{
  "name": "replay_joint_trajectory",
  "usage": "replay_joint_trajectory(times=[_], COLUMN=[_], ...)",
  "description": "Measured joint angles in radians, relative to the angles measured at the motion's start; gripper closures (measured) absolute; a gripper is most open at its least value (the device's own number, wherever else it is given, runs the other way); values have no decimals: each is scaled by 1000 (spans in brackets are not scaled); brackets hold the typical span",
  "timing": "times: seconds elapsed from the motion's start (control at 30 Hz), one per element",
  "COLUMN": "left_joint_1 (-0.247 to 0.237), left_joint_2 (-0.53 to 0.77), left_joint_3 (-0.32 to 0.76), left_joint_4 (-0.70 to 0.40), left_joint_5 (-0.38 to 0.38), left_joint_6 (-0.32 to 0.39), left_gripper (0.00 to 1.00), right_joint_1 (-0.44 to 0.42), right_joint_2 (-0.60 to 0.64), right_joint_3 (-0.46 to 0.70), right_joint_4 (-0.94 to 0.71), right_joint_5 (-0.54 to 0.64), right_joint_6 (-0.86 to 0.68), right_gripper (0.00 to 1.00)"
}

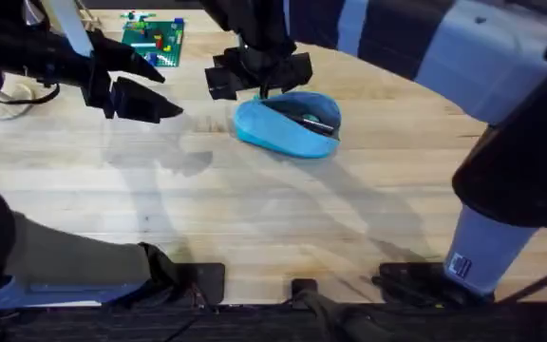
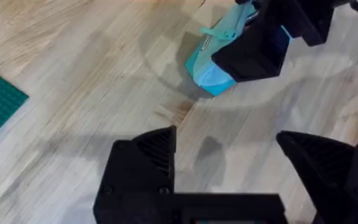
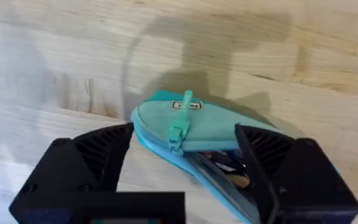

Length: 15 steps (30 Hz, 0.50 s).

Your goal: Unzip the bag, pick up the pens from the table one at a time and place them inside, then zip the bag closed.

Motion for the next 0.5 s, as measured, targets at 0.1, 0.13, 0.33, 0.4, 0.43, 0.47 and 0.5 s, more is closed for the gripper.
replay_joint_trajectory(times=[0.1, 0.13, 0.33, 0.4, 0.43, 0.47, 0.5], left_joint_1=[0, 0, 0, 0, 0, 0, 0], left_joint_2=[0, 0, 0, 0, 0, 0, 0], left_joint_3=[0, 0, 0, 0, 0, 0, 0], left_joint_4=[0, 0, 0, 0, 0, 0, 0], left_joint_5=[0, 0, 0, 0, 0, 0, 0], left_joint_6=[0, 0, 0, 0, 0, 0, 0], left_gripper=[6, 6, 8, 6, 6, 6, 6], right_joint_1=[0, -1, -5, -5, -5, -5, -5], right_joint_2=[2, 2, 2, 2, 2, 2, 2], right_joint_3=[0, 0, 0, 0, 0, 0, 0], right_joint_4=[0, 0, -1, -3, -6, -8, -12], right_joint_5=[0, 0, 0, 0, 0, 0, 0], right_joint_6=[8, 10, 28, 38, 41, 41, 41], right_gripper=[11, 12, 30, 46, 46, 46, 46])
